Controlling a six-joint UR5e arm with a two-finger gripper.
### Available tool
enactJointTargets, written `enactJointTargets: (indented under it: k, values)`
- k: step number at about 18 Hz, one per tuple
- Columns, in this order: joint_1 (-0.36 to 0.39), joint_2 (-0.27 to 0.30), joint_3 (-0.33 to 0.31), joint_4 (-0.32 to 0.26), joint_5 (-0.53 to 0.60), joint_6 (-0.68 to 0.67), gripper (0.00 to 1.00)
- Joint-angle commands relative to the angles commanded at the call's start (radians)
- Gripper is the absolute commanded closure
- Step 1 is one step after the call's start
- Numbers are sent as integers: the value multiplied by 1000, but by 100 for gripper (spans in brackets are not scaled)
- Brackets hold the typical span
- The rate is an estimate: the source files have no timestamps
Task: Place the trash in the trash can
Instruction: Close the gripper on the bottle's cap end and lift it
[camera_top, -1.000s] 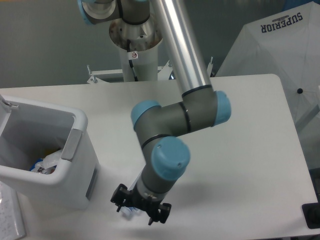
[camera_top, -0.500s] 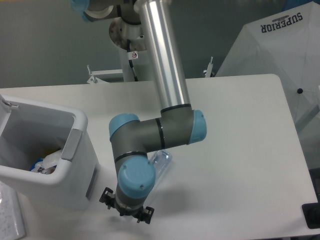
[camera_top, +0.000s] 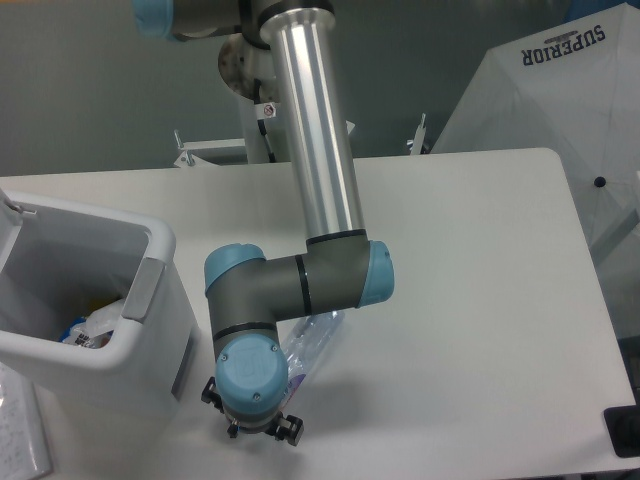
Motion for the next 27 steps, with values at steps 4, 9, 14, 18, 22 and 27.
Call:
enactJointTargets:
  k: [4, 9, 14, 18, 22, 27]
  values:
    - [-2, 2, -2, 0, -3, 3, 39]
    - [-2, 3, 2, 2, -9, 5, 72]
    - [-2, 11, 3, 2, -12, 5, 94]
    - [0, 17, 5, 2, -25, 5, 100]
    - [14, 52, 6, 11, -61, 3, 100]
    - [60, 129, 14, 29, -182, 3, 100]
